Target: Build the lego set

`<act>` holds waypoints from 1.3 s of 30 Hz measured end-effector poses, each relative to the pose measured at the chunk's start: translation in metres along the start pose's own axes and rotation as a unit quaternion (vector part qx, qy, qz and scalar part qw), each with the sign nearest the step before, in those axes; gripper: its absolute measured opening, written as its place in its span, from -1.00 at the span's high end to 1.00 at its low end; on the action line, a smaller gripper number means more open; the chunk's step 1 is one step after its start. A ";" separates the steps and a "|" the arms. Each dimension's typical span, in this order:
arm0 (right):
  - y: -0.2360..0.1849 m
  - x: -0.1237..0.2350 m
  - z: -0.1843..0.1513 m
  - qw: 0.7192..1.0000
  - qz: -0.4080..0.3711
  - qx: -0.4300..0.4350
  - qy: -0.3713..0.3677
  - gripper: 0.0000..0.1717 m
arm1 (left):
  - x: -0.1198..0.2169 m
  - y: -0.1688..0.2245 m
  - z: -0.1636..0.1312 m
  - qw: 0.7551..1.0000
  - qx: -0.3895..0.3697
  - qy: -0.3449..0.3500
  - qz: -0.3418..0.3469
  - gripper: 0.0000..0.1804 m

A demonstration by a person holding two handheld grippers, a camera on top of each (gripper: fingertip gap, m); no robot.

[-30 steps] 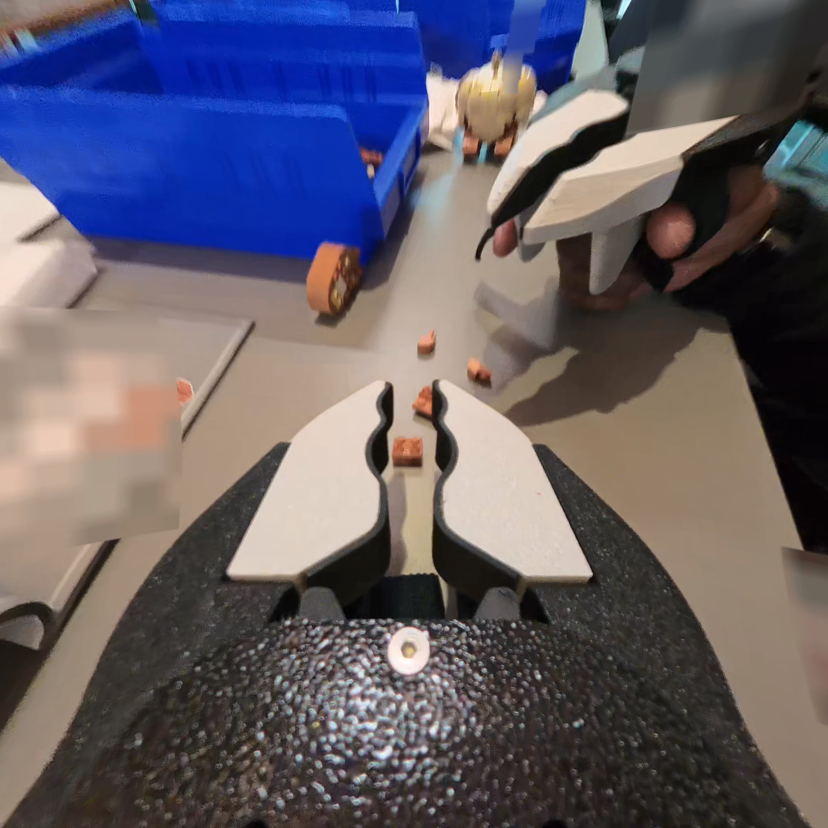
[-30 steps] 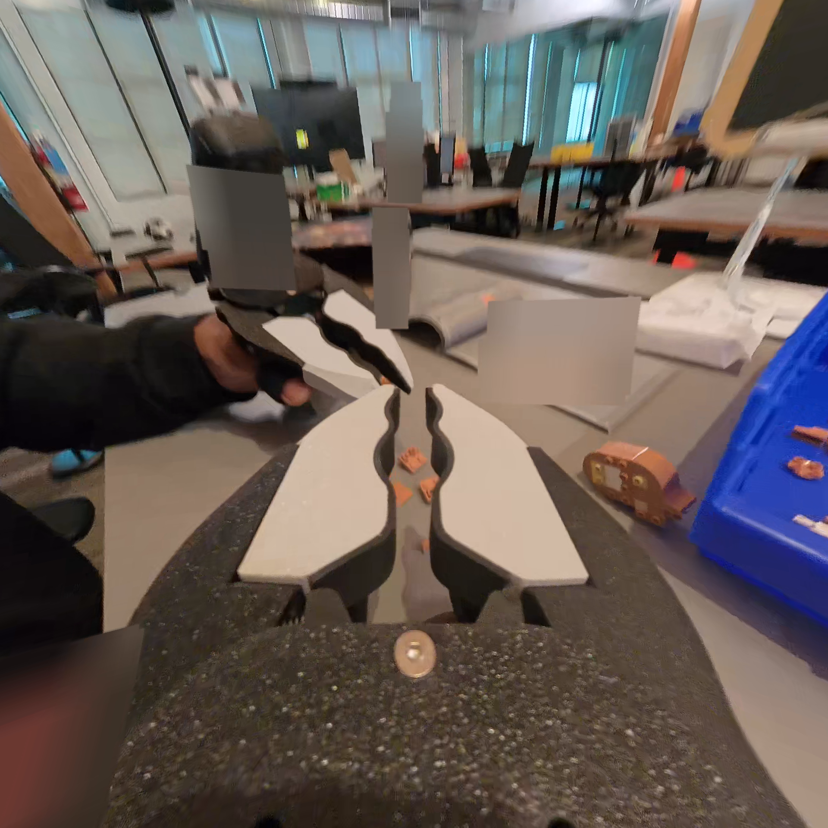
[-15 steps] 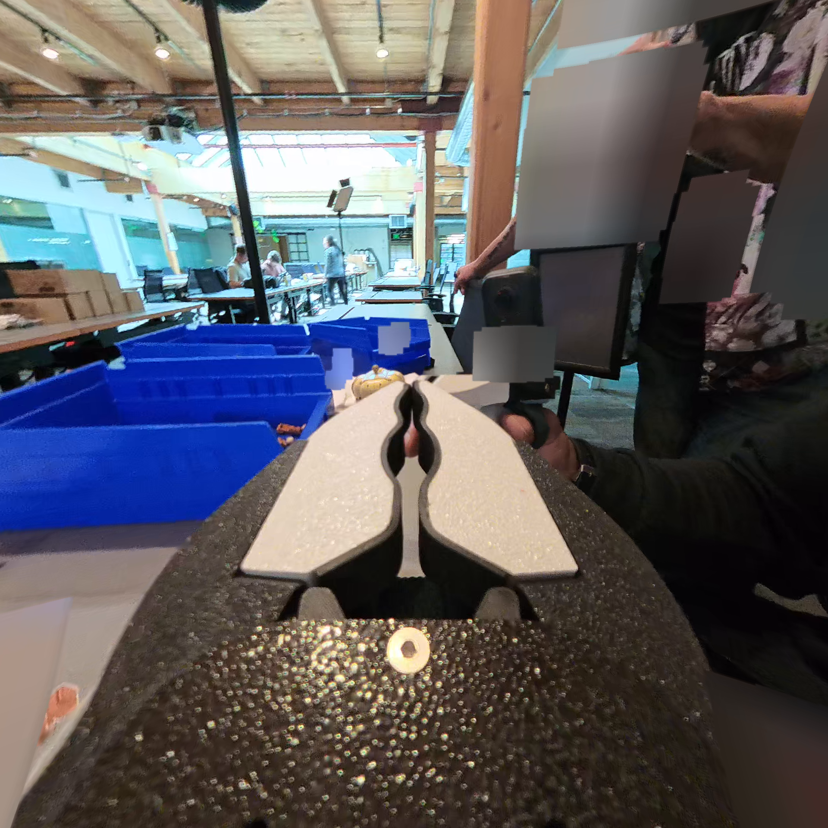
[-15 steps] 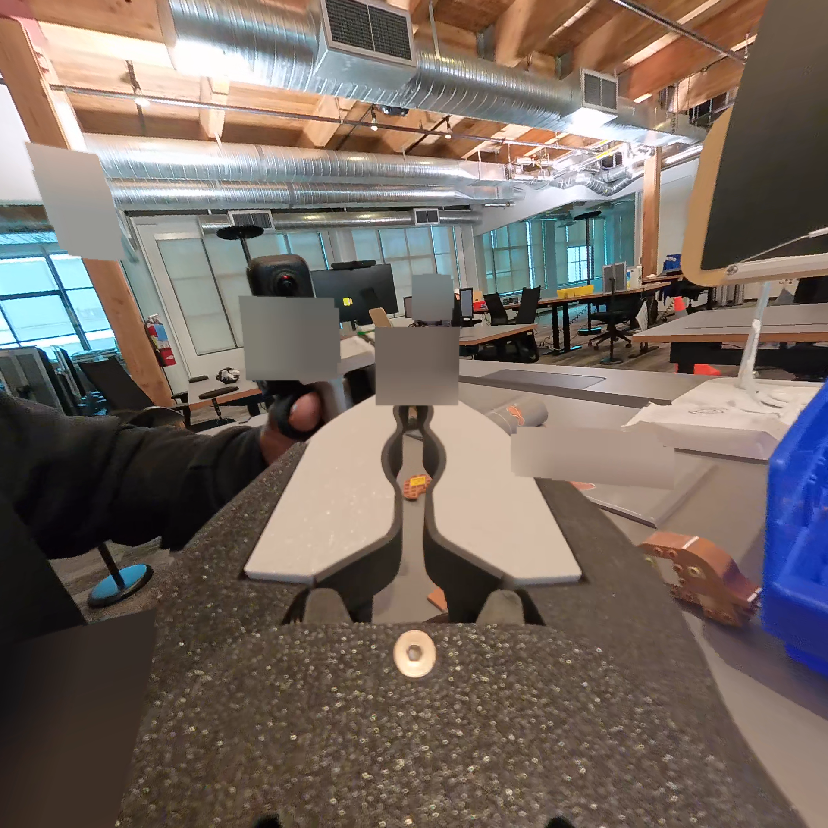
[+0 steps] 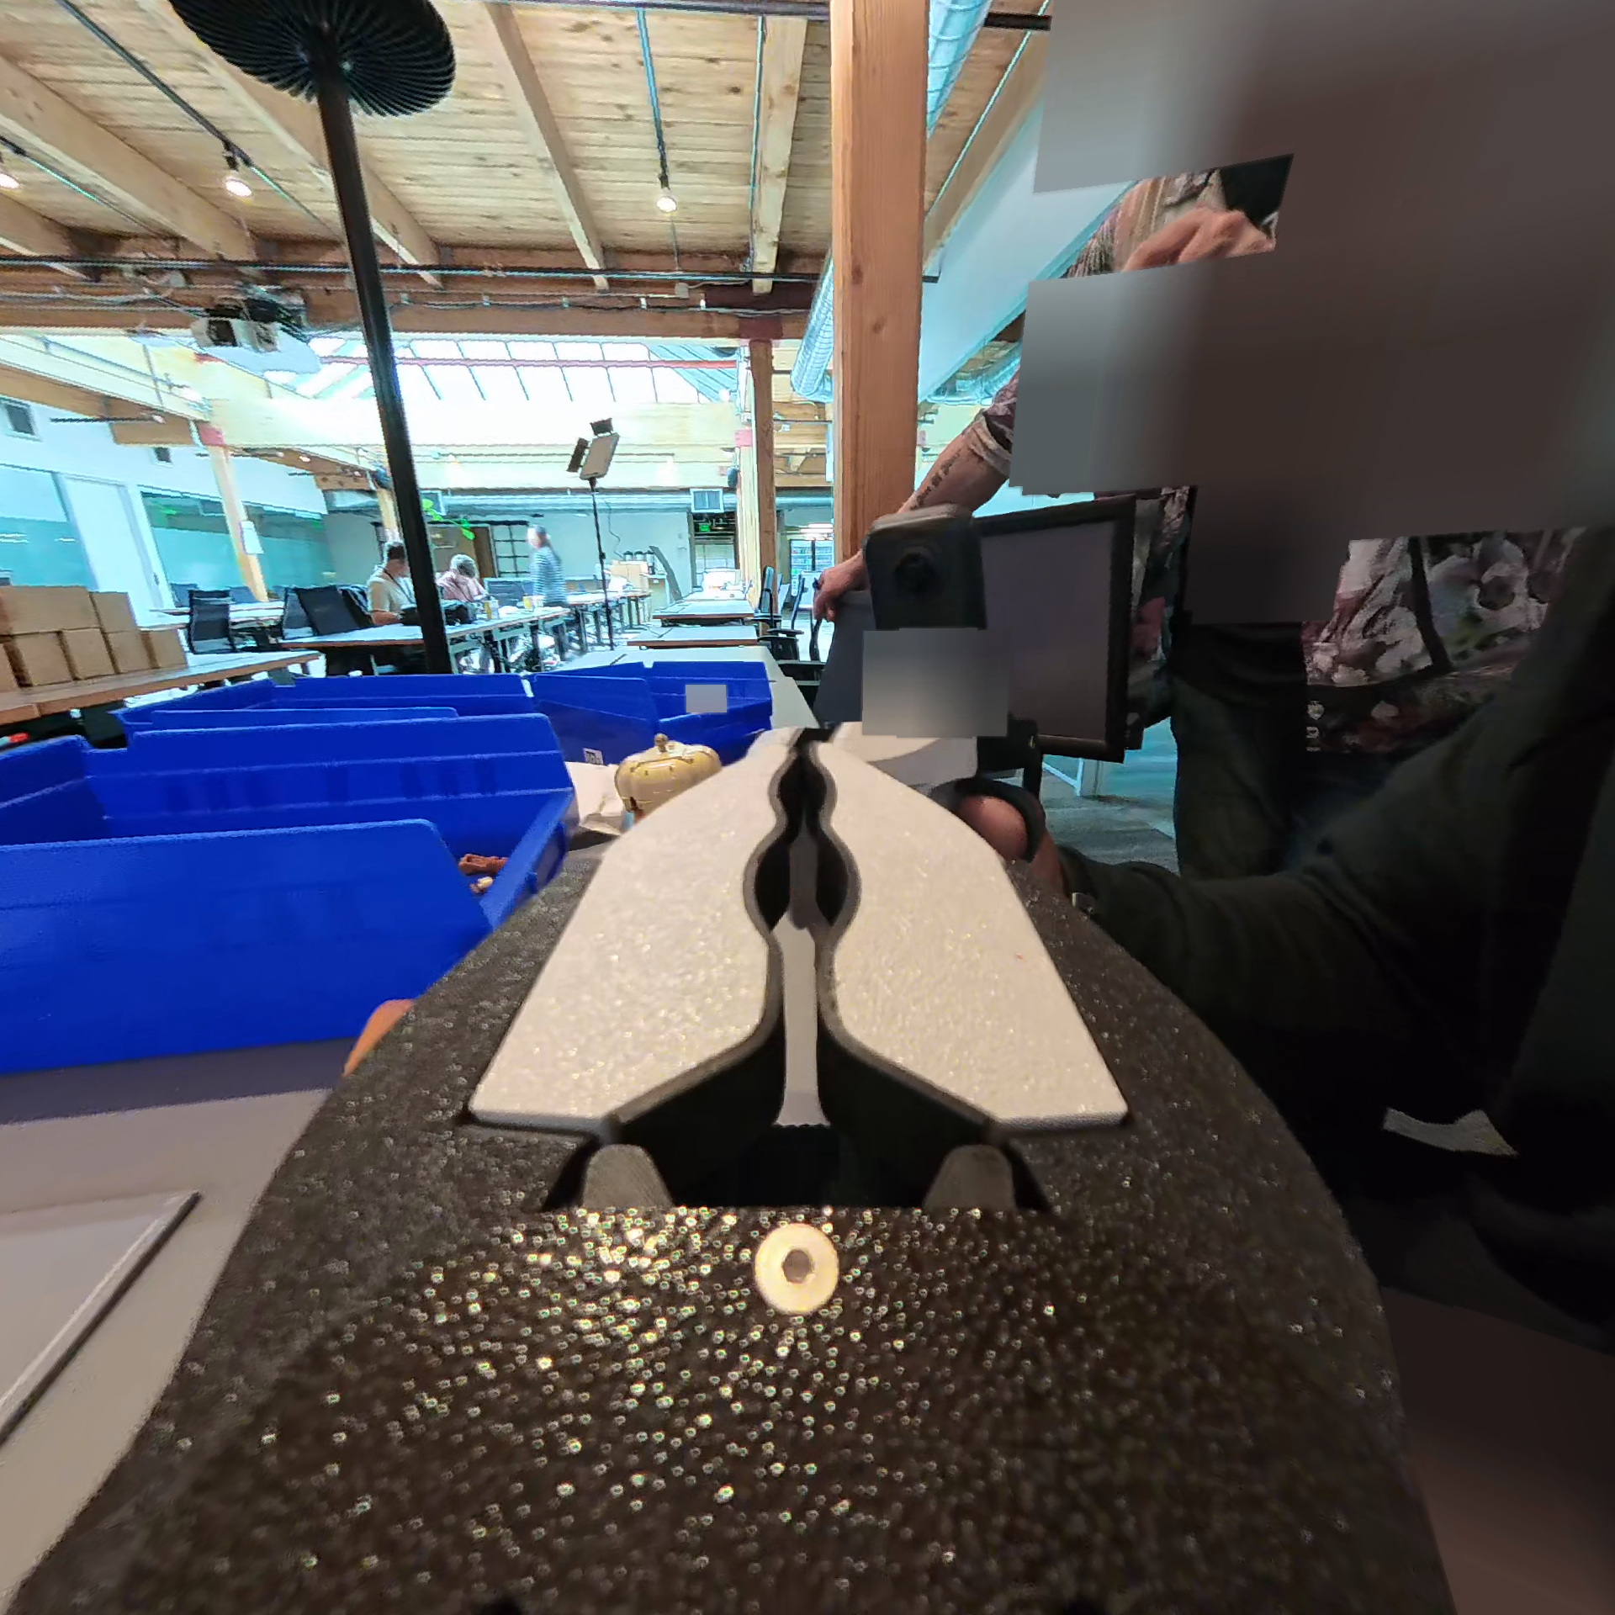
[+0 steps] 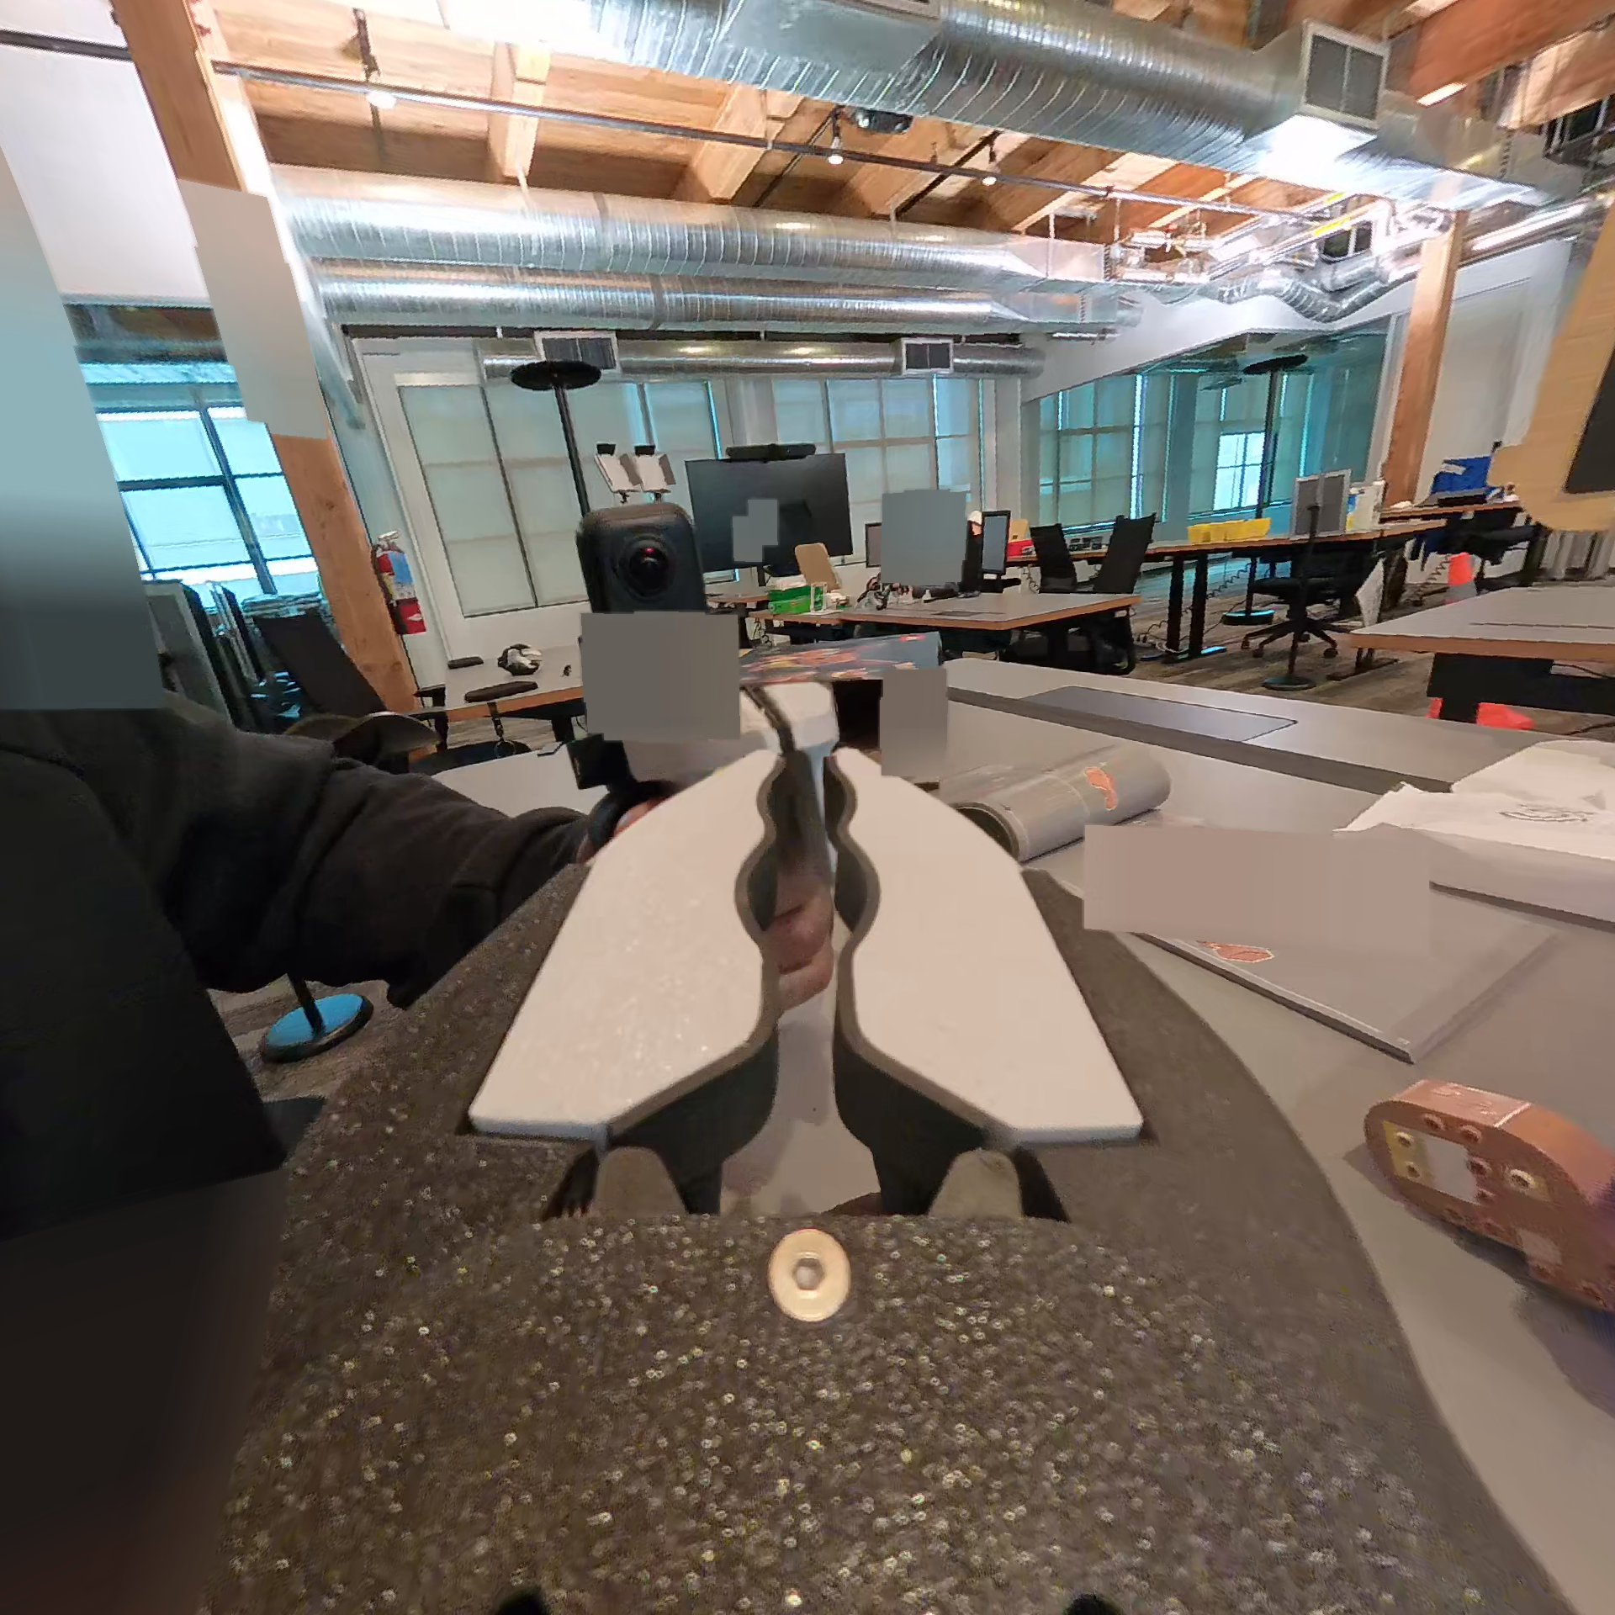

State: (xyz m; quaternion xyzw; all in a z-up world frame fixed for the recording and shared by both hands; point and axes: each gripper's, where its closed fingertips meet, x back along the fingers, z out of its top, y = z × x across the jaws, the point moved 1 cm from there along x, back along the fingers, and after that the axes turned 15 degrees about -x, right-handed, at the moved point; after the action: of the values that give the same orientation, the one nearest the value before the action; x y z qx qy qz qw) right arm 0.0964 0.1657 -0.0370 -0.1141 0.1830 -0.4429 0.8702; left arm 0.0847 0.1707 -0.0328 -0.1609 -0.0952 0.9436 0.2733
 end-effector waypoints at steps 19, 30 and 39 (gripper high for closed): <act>-0.009 0.003 -0.006 0.999 0.032 -0.008 -0.017 0.85 | 0.002 0.008 -0.003 0.999 0.033 -0.006 -0.035 0.94; -0.011 0.003 -0.008 0.999 0.038 0.000 -0.023 0.95 | 0.002 0.011 -0.005 0.998 0.035 -0.013 -0.044 1.00; -0.010 0.005 -0.005 0.999 0.038 -0.005 -0.015 0.96 | 0.002 0.013 -0.005 0.998 0.033 -0.016 -0.050 0.98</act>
State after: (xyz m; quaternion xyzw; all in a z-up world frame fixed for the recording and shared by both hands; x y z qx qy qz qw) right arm 0.0896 0.1553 -0.0390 -0.1185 0.1761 -0.4071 0.8884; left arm 0.0789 0.1612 -0.0413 -0.1320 -0.0759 0.9340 0.3233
